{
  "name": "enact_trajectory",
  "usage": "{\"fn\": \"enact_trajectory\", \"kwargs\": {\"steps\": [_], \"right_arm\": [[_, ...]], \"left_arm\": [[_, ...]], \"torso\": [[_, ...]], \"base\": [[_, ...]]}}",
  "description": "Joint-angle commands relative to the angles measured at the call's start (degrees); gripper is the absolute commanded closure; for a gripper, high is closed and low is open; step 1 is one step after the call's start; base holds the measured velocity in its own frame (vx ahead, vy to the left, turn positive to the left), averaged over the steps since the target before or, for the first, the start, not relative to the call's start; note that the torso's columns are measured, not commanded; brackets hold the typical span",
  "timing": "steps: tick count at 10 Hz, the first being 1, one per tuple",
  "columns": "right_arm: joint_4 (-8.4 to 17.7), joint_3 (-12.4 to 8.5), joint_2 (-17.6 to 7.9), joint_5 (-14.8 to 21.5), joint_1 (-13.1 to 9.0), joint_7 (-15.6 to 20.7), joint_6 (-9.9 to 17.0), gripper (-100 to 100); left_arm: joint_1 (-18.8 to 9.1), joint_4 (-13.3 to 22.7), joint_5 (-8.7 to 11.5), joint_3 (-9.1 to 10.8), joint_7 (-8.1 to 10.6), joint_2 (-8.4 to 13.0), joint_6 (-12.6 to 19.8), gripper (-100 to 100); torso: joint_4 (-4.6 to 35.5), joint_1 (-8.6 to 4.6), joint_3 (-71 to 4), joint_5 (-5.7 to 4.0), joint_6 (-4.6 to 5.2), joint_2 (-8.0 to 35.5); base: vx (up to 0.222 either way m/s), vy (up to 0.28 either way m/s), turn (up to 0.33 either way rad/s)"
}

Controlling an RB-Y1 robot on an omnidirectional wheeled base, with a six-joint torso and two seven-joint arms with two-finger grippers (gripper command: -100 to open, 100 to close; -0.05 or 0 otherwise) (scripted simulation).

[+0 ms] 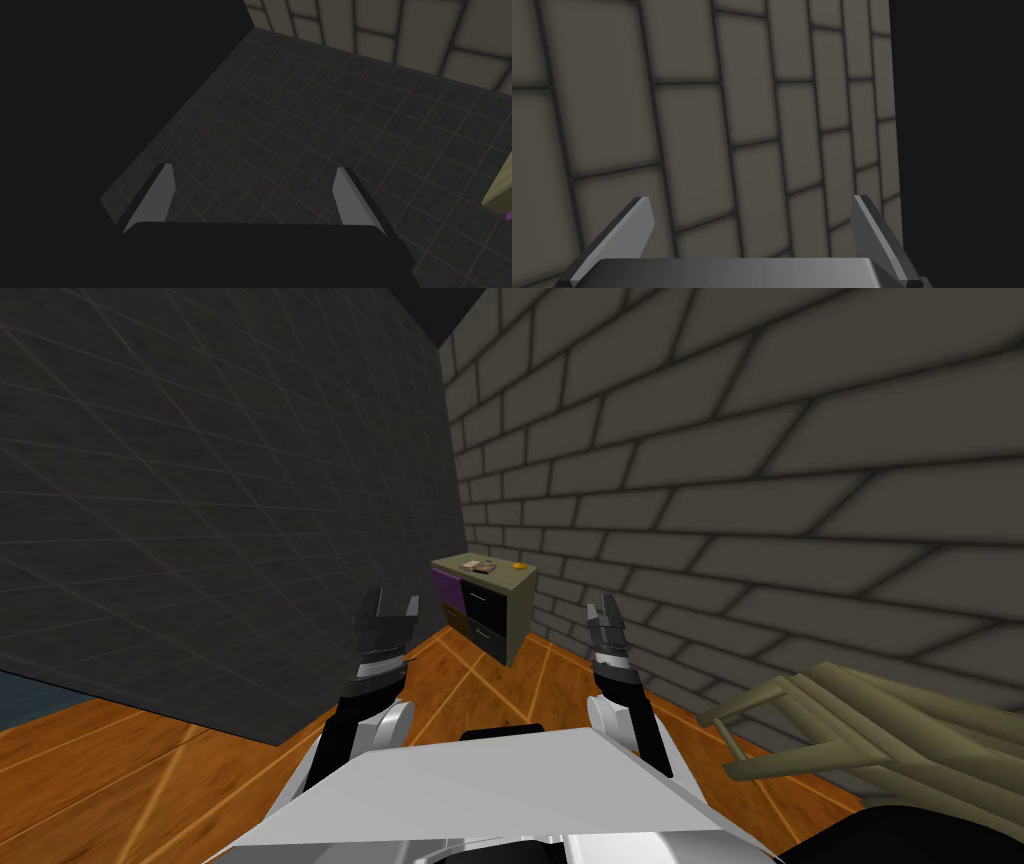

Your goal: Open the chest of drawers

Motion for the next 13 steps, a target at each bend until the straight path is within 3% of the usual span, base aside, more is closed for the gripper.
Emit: {"fn": "enact_trajectory", "kwargs": {"steps": [1, 9, 10, 13], "right_arm": [[0.0, 0.0, 0.0, 0.0, 0.0, 0.0, 0.0, 0], [0.0, 0.0, 0.0, 0.0, 0.0, 0.0, 0.0, 0], [0.0, 0.0, 0.0, 0.0, 0.0, 0.0, 0.0, 0], [0.0, 0.0, 0.0, 0.0, 0.0, 0.0, 0.0, 0]], "left_arm": [[0.0, 0.0, 0.0, 0.00, 0.00, 0.0, 0.0, 0], [0.0, 0.0, 0.0, 0.00, 0.00, 0.0, 0.0, 0], [-0.2, 0.5, -0.1, -0.17, -0.03, 1.7, 0.2, -100], [-1.1, 2.2, -0.4, -0.78, -0.13, 4.8, 1.0, -100]], "torso": [[2.3, 0.00, -4.7, 0.00, 0.00, 2.3], [35.4, 0.00, -70.7, 0.00, 0.00, 35.4], [39.6, 0.00, -79.2, 0.00, 0.00, 39.6], [42.2, 0.08, -84.6, 0.03, 0.00, 42.1]], "base": [[0.000, 0.000, 0.000], [0.000, 0.000, 0.000], [0.021, 0.006, -0.030], [0.048, 0.028, -0.055]]}}
